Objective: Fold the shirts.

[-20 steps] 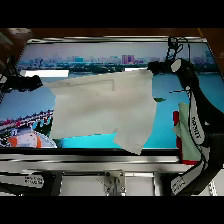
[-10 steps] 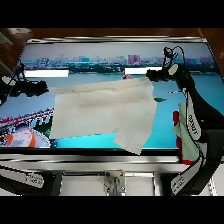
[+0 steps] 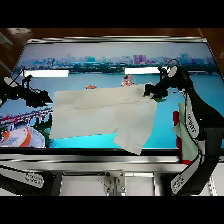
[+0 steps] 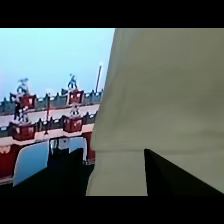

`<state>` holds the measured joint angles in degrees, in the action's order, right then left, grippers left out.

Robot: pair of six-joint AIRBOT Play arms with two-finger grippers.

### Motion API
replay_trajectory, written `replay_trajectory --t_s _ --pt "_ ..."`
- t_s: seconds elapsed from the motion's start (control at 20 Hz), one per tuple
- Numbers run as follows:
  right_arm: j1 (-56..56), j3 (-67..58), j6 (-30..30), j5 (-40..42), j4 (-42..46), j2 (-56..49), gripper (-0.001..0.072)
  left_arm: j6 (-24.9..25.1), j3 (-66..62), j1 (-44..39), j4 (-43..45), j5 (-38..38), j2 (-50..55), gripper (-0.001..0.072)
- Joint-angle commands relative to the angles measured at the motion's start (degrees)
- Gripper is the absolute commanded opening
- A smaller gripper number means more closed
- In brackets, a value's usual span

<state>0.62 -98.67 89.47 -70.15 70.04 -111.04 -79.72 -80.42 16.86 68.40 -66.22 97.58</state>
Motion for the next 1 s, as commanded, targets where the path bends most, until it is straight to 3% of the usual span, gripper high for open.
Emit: replay_trajectory --t_s 0.0,0.1,0.2,0.35,0.45,0.6,0.7,0.95 --pt "-0.87 -1.55 -1.64 -4.46 -1.18 2.43 0.0621 -0.92 -1.88 0.39 0.44 -6.54 -0.55 0.0458" --pt "-2.71 -2.14 -3.1 -8.57 3.32 7.41 0.0621 0.52 -3.39 2.03 2.05 -11.47 -2.58 0.0469" --pt "-5.79 -2.12 -3.06 -15.5 10.88 12.11 0.062 1.36 -3.26 5.64 4.2 -17.2 -5.55 0.0691" --pt "-14.16 2.95 -4.66 -24.68 8.72 17.42 0.062 5.53 4.85 14.49 1.51 -22.56 -11.67 0.0701" --pt "-19.1 12.98 -4.68 -21.57 3.8 22.4 0.0621 9.46 17.07 21.11 -3.32 -19.54 -17.57 0.0701" --pt "-22.58 27.93 -5.29 -10.21 -3.43 29.46 0.0621 14.6 33.03 27.78 -7.63 -12.0 -23.23 0.0702" --pt "-22.45 33.83 -5.27 -5.79 -4.46 31.47 0.062 14.62 38.21 28.13 -8.09 -8.0 -23.1 0.0702" --pt "-22.18 36.72 -5.62 -4.39 -5.14 31.52 0.0621 16.72 42.38 23.43 -17.53 0.13 -19.78 0.07"
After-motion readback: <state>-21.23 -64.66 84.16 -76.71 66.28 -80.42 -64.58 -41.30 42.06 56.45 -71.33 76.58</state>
